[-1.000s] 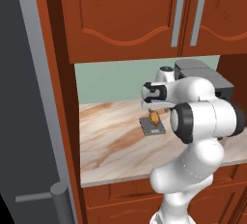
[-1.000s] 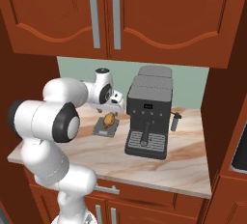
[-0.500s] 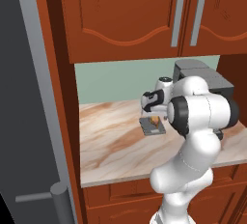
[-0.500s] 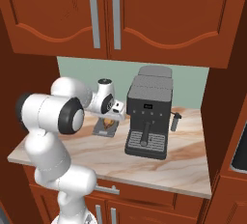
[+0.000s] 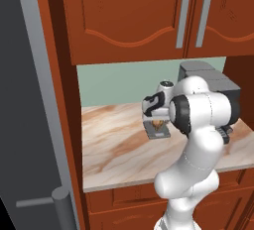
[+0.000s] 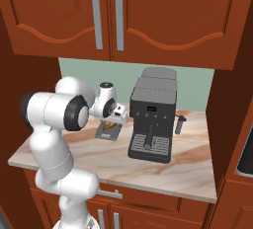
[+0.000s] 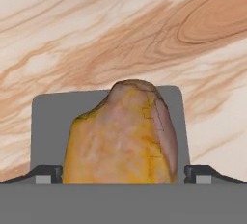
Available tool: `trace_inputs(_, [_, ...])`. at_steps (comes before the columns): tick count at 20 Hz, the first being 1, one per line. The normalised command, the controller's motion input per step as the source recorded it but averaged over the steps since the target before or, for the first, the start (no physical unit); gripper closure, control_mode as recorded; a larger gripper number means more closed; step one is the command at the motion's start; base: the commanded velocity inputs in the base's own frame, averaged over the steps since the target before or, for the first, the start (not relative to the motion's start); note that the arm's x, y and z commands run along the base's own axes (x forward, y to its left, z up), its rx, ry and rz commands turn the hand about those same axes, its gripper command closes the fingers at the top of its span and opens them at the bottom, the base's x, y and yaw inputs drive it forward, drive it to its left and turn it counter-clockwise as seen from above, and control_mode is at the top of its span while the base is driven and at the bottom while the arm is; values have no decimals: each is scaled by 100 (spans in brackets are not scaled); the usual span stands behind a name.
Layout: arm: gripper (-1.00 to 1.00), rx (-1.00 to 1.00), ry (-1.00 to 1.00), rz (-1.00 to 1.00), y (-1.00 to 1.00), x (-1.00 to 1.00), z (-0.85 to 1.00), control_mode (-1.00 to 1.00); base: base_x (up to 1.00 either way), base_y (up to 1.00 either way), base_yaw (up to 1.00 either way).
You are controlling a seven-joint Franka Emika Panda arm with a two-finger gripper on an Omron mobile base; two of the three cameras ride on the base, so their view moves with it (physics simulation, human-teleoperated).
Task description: Take the chicken drumstick from the fridge and place it on the digital scale on the counter by the fridge. Wait a few seconds for a reading, then move it to the plate on the dining counter.
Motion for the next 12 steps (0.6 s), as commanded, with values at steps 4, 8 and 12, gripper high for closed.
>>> trace_inputs(4, [-100,0,0,0,0,8,-6,-100,0,0,0])
trace_inputs(8, [-100,0,0,0,-1,0,-31,-100,0,0,0])
trace_inputs(12, [-100,0,0,0,0,0,-42,-100,0,0,0])
